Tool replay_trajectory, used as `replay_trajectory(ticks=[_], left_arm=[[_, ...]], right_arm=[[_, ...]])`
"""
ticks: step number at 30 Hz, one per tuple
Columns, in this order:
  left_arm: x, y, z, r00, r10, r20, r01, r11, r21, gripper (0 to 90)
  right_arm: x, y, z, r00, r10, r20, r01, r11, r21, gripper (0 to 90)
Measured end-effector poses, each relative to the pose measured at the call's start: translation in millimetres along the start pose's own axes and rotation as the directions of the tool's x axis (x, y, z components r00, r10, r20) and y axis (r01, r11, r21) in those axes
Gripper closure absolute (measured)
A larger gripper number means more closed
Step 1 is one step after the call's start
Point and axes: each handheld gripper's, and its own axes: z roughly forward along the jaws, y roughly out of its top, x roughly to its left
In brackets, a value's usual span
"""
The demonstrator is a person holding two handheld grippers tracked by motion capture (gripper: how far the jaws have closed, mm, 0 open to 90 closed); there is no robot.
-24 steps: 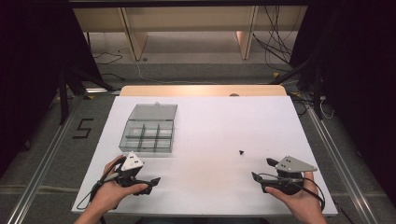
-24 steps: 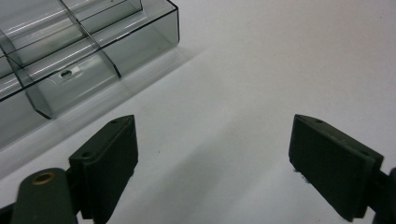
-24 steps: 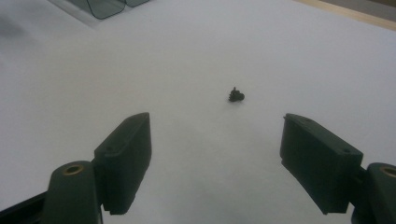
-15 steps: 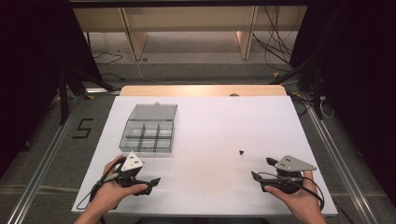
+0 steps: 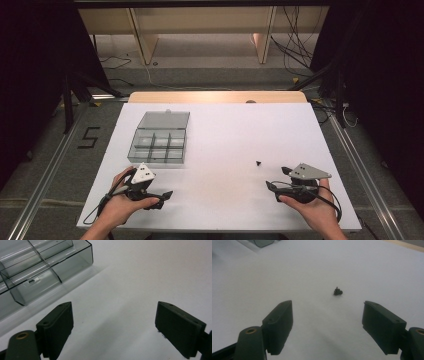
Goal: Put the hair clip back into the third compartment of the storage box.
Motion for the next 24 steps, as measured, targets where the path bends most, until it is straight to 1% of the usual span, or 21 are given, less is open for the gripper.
replay_trajectory(ticks=[1,3,7,11,14,15,19,20,24], left_arm=[[0.0,0.1,0.0,1.0000,0.000,0.000,0.000,1.0000,0.000,14.6],[0.3,0.0,0.1,1.0000,0.000,0.001,0.000,1.0000,0.003,14.7],[1.4,-0.3,0.0,1.0000,0.000,-0.001,0.000,1.0000,0.003,14.7],[0.7,-0.1,0.2,1.0000,-0.001,0.000,0.001,1.0000,0.003,14.7],[0.5,0.2,-0.1,1.0000,0.001,-0.001,-0.001,1.0000,0.000,14.8],[0.4,0.3,-0.3,1.0000,0.001,0.000,-0.001,1.0000,0.000,14.7],[0.2,0.5,-0.3,1.0000,0.001,-0.001,-0.001,1.0000,0.000,14.8],[0.0,0.5,-0.2,1.0000,-0.001,0.000,0.001,1.0000,0.000,14.8],[-0.1,0.8,-0.4,1.0000,0.001,0.001,-0.001,1.0000,-0.001,14.8]], right_arm=[[0.0,0.0,0.0,1.0000,0.000,0.000,0.000,1.000,0.000,25.8],[-1.3,1.8,6.9,1.0000,0.003,-0.004,-0.002,1.000,0.005,26.0],[-3.2,3.3,12.9,1.0000,-0.002,-0.009,0.002,1.000,0.015,26.2],[-8.3,7.4,21.1,1.0000,-0.003,-0.003,0.003,1.000,0.015,27.2],[-9.2,9.1,24.5,1.0000,0.001,0.000,-0.001,1.000,0.016,27.4],[-9.7,10.3,27.8,1.0000,-0.001,-0.001,0.001,1.000,0.017,27.6],[-10.4,11.1,32.5,1.0000,-0.008,-0.004,0.008,1.000,0.026,28.0],[-11.5,11.9,35.2,0.9999,-0.014,0.000,0.014,0.999,0.032,28.3],[-14.6,13.6,39.4,0.9999,-0.013,0.002,0.013,0.999,0.037,29.1]])
